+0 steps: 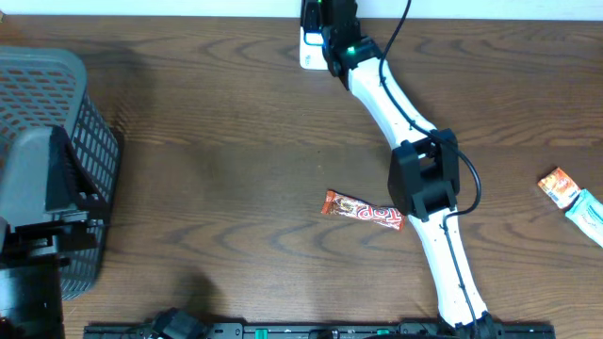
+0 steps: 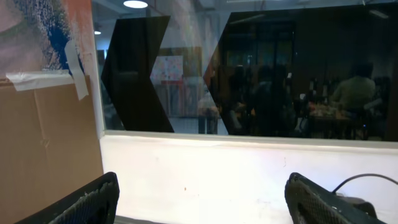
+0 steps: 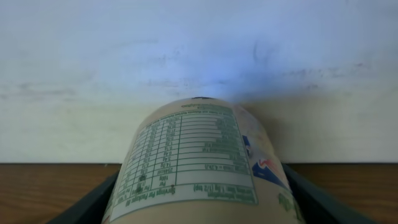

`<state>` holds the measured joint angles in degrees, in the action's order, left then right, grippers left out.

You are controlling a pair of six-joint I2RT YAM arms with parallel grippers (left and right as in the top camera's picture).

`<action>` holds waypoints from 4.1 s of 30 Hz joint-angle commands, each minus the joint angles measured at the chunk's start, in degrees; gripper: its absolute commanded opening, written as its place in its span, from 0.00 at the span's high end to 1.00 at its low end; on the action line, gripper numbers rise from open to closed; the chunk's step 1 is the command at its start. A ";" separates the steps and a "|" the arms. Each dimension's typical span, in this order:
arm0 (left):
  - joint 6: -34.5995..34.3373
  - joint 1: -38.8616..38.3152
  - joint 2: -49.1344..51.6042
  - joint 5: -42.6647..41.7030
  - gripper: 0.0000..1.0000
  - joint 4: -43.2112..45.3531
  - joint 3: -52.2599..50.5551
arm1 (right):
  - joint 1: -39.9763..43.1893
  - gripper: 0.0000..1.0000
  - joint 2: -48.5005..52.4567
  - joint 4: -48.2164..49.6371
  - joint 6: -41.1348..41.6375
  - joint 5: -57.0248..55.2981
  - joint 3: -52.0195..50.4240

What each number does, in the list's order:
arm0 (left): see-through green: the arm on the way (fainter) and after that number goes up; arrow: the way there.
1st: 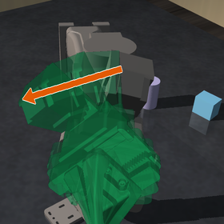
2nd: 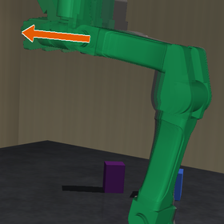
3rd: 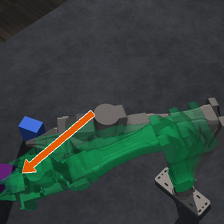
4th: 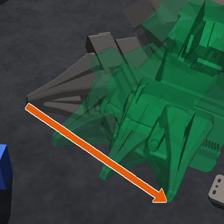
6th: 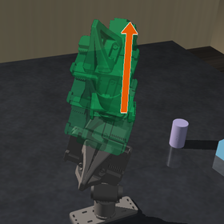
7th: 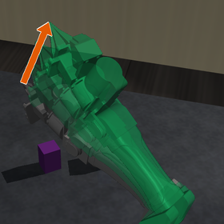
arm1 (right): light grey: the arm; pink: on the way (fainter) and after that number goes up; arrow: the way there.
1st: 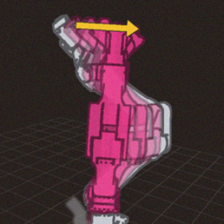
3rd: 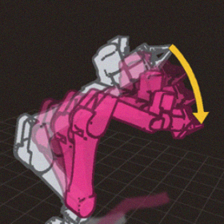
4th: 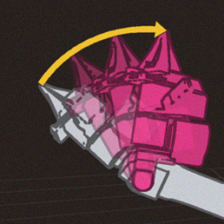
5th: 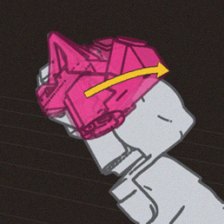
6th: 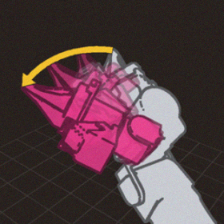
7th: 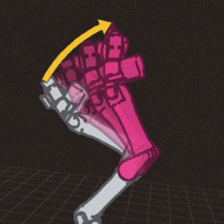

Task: Scan the item barcode
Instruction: 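Lift the jar with the right gripper and hold it under the scanner, then carry the jar right with the right gripper and drop it at the right edge, then move the right gripper back left over the orange candy bar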

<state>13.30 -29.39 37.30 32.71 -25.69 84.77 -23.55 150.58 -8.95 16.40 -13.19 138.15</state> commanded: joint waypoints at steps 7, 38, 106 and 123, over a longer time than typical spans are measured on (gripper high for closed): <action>-0.52 0.24 -0.17 -0.33 0.14 0.11 -0.17 | -1.27 0.38 -0.15 -1.57 -5.79 -4.96 0.79; -4.70 0.22 -0.17 -0.35 0.14 1.01 -0.17 | 40.06 0.29 -23.87 -65.53 -0.94 -6.95 -16.37; -5.05 0.24 -0.17 -0.33 0.14 0.96 -0.17 | -1.51 0.06 -41.51 -72.59 -6.73 19.39 -35.01; -5.05 0.24 -0.17 -0.33 0.14 0.96 -0.17 | -24.17 0.01 -41.51 -52.81 -2.12 -10.10 -60.50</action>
<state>8.80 -29.34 37.30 32.69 -25.10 84.77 -47.62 109.25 -63.18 14.83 -17.02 80.73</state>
